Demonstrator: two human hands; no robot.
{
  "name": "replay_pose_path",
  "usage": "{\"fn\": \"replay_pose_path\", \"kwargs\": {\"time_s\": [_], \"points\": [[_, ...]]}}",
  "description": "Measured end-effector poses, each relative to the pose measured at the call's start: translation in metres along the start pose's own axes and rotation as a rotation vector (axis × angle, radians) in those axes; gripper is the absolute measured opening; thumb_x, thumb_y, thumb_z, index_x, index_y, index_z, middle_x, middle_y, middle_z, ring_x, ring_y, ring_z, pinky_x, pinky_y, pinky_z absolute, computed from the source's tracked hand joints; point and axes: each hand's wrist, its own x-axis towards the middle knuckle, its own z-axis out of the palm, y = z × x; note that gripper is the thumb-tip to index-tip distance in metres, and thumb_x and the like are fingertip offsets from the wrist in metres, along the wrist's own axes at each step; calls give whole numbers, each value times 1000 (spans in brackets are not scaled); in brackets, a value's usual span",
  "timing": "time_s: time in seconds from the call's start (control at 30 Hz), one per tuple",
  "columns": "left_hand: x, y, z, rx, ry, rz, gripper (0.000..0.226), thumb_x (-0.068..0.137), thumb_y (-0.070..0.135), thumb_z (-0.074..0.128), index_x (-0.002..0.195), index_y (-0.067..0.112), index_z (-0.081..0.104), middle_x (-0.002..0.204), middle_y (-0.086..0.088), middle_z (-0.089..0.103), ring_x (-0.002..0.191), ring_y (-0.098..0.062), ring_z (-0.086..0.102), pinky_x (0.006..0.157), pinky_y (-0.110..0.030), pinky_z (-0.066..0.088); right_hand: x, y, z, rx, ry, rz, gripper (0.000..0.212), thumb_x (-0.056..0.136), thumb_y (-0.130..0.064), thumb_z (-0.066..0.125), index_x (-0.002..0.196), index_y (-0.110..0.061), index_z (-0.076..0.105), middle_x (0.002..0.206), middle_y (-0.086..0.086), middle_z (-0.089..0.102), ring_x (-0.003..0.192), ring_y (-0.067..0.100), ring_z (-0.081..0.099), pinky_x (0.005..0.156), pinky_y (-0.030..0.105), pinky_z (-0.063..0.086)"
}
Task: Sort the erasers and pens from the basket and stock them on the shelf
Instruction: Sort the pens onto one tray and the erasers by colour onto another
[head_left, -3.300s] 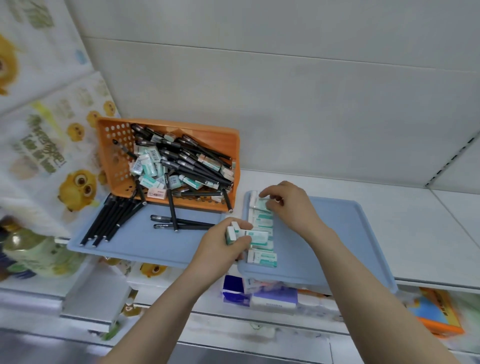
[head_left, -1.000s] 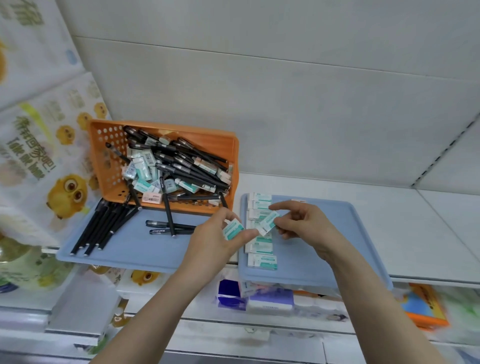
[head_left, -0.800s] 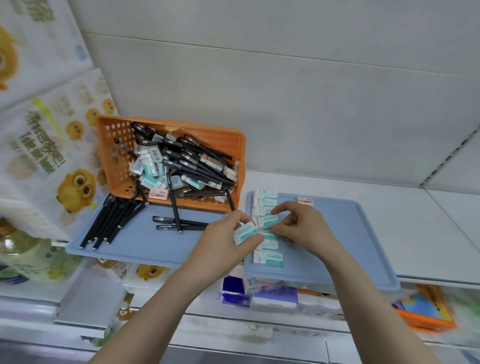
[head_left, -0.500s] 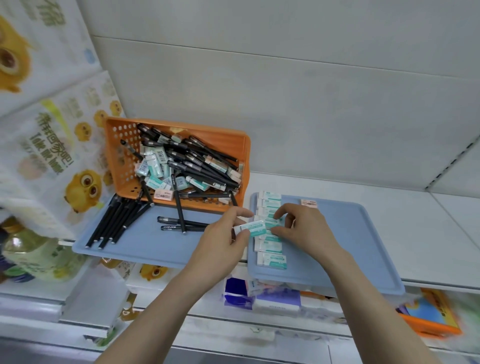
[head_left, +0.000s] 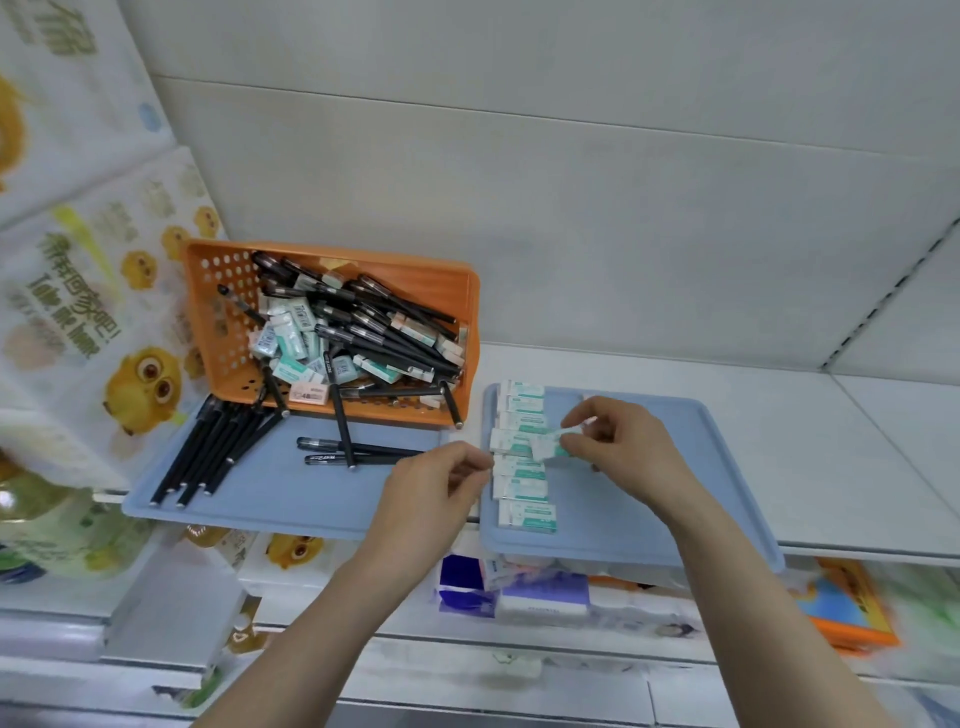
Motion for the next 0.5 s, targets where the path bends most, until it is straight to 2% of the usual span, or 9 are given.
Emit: {"fn": "replay_pose_path", "kwargs": {"time_s": [0.07, 0.13, 0.23, 0.33, 0.43, 0.5], "points": [[0, -3, 6, 104, -36, 8, 26, 92, 20, 62, 117, 26, 66, 103, 12, 67, 89, 0, 61, 85, -24, 53, -3, -3, 12, 78, -64, 17, 8, 83, -19, 74, 88, -21, 70, 72, 1, 66, 59, 9, 62, 69, 31, 54], [1, -3, 13, 159, -37, 42, 36, 93, 21, 60, 128, 26, 59, 115, 7, 63, 94, -5, 60, 87, -24, 52, -2, -5, 26, 13, -60, -24, 11, 81, -23, 77, 89, -22, 69, 82, -3, 68, 64, 12, 67, 69, 29, 57], [5, -2, 20, 232, -37, 105, 43, 94, 25, 58, 135, 28, 48, 125, 9, 56, 105, -9, 56, 87, -23, 48, 3, -3, 32, -164, -37, -66, 16, 77, -33, 79, 88, -27, 68, 85, -9, 65, 71, 6, 62, 66, 22, 50], [11, -3, 26, 277, -40, 139, 44, 95, 27, 56, 137, 29, 44, 127, 7, 55, 109, -15, 52, 90, -30, 46, 11, 0, 24, -144, -8, -82, 12, 81, -28, 75, 91, -26, 68, 84, -5, 66, 71, 9, 62, 70, 25, 50], [14, -4, 32, 329, -28, 151, 51, 96, 26, 55, 144, 27, 38, 130, 3, 52, 114, -18, 47, 94, -28, 40, 34, -2, 16, -219, 68, -140, 23, 91, -20, 63, 113, -24, 66, 104, 1, 64, 77, 12, 62, 83, 29, 50], [15, -5, 34, 342, -8, 150, 56, 97, 24, 54, 149, 25, 32, 128, 1, 51, 114, -18, 46, 95, -27, 39, 51, -4, 17, -290, 23, -150, 35, 93, -18, 58, 128, -21, 61, 121, 5, 58, 90, 16, 60, 91, 29, 45]]}}
